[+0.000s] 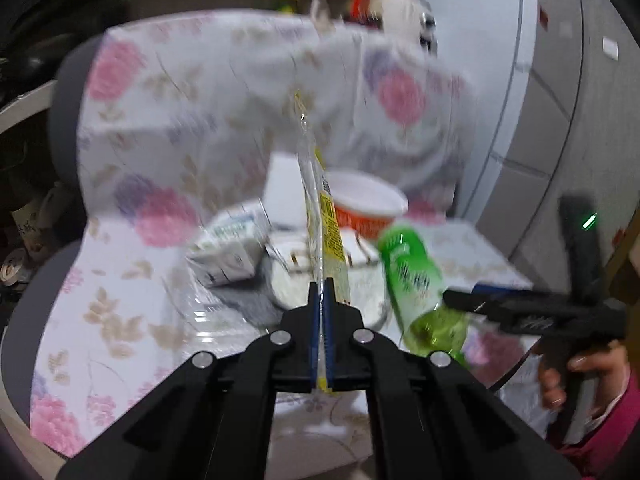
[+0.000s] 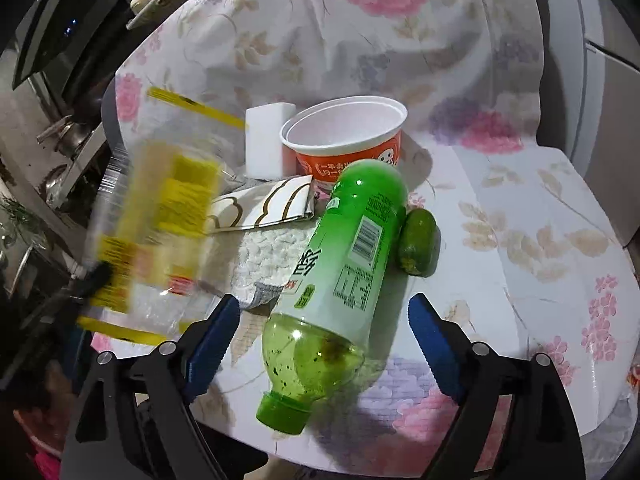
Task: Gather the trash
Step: 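Grasp the green tea bottle with the right gripper while the left grasps a wrapper, then carry the bottle and wrapper to the bin and release them inside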
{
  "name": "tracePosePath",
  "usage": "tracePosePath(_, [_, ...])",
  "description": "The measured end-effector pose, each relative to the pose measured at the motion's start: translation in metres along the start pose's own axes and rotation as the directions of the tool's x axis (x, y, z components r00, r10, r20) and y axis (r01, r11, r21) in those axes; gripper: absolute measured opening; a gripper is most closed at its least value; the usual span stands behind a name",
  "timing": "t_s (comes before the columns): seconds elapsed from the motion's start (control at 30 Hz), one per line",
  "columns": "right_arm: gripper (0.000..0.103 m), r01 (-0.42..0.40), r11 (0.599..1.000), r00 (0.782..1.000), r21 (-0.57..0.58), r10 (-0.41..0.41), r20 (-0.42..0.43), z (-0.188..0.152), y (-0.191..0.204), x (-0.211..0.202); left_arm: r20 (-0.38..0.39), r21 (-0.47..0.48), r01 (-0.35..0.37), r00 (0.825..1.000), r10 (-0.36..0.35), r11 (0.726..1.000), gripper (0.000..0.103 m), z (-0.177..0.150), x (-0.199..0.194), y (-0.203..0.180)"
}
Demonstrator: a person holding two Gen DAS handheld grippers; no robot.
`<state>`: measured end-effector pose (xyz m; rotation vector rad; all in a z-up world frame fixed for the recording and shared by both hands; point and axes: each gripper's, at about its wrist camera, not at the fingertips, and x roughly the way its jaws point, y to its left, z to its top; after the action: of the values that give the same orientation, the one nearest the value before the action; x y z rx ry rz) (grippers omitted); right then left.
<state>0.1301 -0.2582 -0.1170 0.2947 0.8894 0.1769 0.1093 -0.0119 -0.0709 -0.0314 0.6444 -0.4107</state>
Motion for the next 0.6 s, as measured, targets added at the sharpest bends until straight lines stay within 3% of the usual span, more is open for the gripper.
tracePosePath(0.17, [0.086,0.074,0.996,0.997,0.044,-0.073,-0.012,0.014,0.006,0.021,0.04,-0.042,-0.026,0.999,0.027,0.999,0.0,0.007,-0.014,0.007])
tracePosePath(0.3, [0.068,0.205,0.977,0.979,0.055,-0.203,-0.025,0.023,0.012,0.045,0.014,-0.067,-0.043,0.999,0.044,0.997,0.0,0.003,-0.003,0.016])
tracePosePath(0.47, [0.062,0.276,0.96,0.96,0.037,-0.274,-0.054,0.021,0.017,0.065,-0.025,-0.093,-0.058,0.998,0.056,0.994,0.0,-0.006,0.011,0.027])
tracePosePath(0.6, [0.058,0.301,0.953,0.953,0.016,-0.301,-0.025,0.017,0.023,0.058,-0.038,-0.114,-0.047,0.998,0.043,0.992,0.0,-0.011,0.014,0.033])
